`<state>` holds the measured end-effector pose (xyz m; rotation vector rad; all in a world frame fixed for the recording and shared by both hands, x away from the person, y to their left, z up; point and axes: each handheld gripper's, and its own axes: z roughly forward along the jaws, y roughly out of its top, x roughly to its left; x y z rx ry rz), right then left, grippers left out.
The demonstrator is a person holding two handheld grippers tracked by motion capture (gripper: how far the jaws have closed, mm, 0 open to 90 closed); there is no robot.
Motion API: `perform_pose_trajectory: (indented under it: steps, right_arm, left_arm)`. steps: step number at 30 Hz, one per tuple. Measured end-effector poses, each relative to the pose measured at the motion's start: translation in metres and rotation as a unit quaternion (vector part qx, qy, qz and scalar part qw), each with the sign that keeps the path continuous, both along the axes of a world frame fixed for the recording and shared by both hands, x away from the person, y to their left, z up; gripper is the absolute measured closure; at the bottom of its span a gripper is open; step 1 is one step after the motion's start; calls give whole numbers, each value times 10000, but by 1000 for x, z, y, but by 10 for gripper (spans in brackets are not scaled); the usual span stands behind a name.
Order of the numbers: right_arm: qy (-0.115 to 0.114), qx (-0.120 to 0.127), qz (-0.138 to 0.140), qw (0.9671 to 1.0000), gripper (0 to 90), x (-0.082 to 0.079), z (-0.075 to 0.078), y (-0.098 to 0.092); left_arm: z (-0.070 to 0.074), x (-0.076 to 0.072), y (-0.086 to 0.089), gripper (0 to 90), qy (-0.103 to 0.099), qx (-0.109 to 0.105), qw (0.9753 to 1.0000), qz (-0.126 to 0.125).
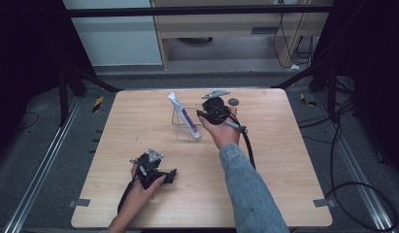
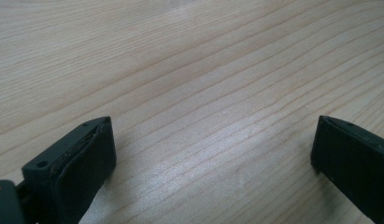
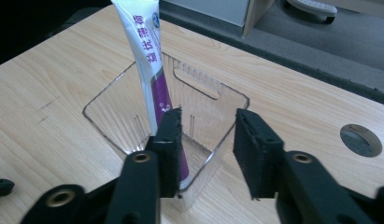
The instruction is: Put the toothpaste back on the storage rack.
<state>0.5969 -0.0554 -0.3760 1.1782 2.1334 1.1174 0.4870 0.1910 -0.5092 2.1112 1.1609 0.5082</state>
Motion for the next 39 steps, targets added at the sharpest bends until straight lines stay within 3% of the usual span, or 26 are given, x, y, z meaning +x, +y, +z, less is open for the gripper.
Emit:
perform_pose_trajectory:
  steps: [5, 10, 14, 19, 23, 27, 39]
  right_arm:
    - [39, 125, -110, 9999, 390, -6, 2, -6]
    - [-50, 201, 5, 9998, 257, -11, 4, -10]
    - [-118, 14, 137, 9998, 167, -14, 5, -13]
    - [-104, -94, 233, 9996, 135, -18, 2, -22]
    - [-254, -168, 99, 9995, 154, -23, 0, -34]
    - [-401, -34, 0, 9992, 145, -28, -3, -51]
    - [-471, -96, -310, 9984, 123, -42, -7, -98]
  left_arm:
    - [0, 0, 0, 0, -5, -8, 10000, -5]
    - [0, 0, 0, 0, -4, -8, 10000, -5]
    - [0, 0, 0, 0, -6, -9, 10000, -5]
    - [0, 0, 0, 0, -5, -15, 10000, 3]
    - [0, 0, 0, 0, -4, -19, 10000, 5]
    - [0, 0, 0, 0, -1, -9, 10000, -3]
    - [0, 0, 0, 0, 0, -6, 10000, -4]
